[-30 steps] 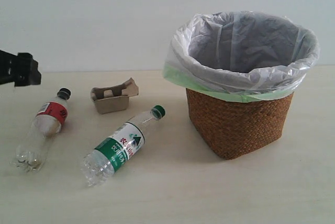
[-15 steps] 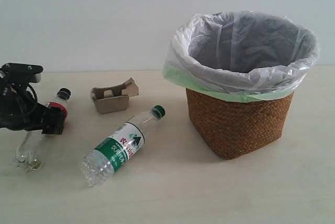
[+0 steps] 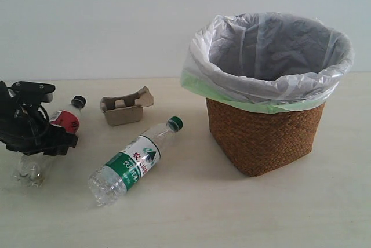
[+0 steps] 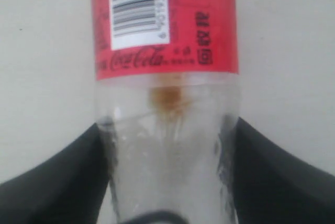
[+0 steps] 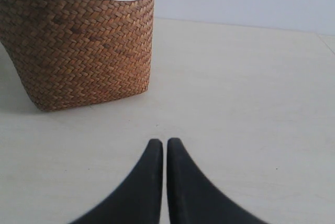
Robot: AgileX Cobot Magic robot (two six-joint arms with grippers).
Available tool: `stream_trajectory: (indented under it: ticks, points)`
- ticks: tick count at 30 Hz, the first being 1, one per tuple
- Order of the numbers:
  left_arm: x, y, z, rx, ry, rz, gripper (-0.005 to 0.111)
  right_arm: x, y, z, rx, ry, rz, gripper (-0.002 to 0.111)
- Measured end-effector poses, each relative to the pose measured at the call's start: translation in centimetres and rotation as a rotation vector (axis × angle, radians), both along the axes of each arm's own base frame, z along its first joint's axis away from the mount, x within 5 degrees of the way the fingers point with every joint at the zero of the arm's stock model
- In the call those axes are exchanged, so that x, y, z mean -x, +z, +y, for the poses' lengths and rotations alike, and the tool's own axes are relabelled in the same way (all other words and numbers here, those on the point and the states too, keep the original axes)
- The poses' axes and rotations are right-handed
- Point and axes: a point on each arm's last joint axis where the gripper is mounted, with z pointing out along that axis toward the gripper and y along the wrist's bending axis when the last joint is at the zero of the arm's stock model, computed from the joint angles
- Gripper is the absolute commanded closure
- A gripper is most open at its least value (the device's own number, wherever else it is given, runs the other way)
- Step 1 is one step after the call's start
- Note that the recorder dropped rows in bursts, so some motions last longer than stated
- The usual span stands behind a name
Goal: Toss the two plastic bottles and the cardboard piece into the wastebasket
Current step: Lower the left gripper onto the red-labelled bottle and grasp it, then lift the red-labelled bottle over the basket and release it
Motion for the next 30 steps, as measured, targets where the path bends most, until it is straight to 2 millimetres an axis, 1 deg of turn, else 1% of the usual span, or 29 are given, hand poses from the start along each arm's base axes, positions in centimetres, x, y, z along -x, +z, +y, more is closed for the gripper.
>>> stream_trajectory:
  ticks: [1, 2, 6, 8, 11, 17, 18, 20, 21, 24, 27, 30]
  points:
    - [0.0, 0.0, 0.0, 0.000, 0.000, 0.003, 0.098, 0.0, 0.0, 0.0, 0.000, 0.000, 0.000, 0.108]
    - [0.1, 0.0, 0.0, -0.001, 0.000, 0.009, 0.103, 0.0, 0.0, 0.0, 0.000, 0.000, 0.000, 0.108]
    - [0.5, 0.9, 0.0, -0.002, 0.000, 0.028, 0.103, 0.0, 0.0, 0.0, 0.000, 0.000, 0.000, 0.108]
    - [0.6, 2.0, 0.1, -0.002, 0.000, 0.015, 0.103, 0.0, 0.0, 0.0, 0.000, 0.000, 0.000, 0.108]
    - [0.9, 4.6, 0.1, 0.004, 0.000, -0.051, 0.103, 0.0, 0.0, 0.0, 0.000, 0.000, 0.000, 0.108]
    - [2.4, 12.1, 0.3, -0.010, -0.022, -0.271, 0.103, 0.0, 0.0, 0.0, 0.000, 0.000, 0.000, 0.108]
    - [2.8, 13.8, 0.4, -0.031, -0.034, -0.321, 0.103, 0.0, 0.0, 0.0, 0.000, 0.000, 0.000, 0.108]
    - [3.2, 16.2, 0.9, -0.086, -0.034, -0.367, 0.103, 0.0, 0.0, 0.0, 0.000, 0.000, 0.000, 0.108]
    - [3.6, 17.8, 1.4, -0.142, -0.023, -0.384, 0.103, 0.0, 0.0, 0.0, 0.000, 0.000, 0.000, 0.108]
    - [4.3, 22.0, 2.9, -0.267, 0.088, -0.415, 0.103, 0.0, 0.0, 0.0, 0.000, 0.000, 0.000, 0.108]
    - [5.2, 25.3, 4.3, -0.391, 0.184, -0.420, 0.103, 0.0, 0.0, 0.0, 0.000, 0.000, 0.000, 0.108]
    - [5.9, 27.5, 5.2, -0.468, 0.253, -0.415, 0.103, 0.0, 0.0, 0.0, 0.000, 0.000, 0.000, 0.108]
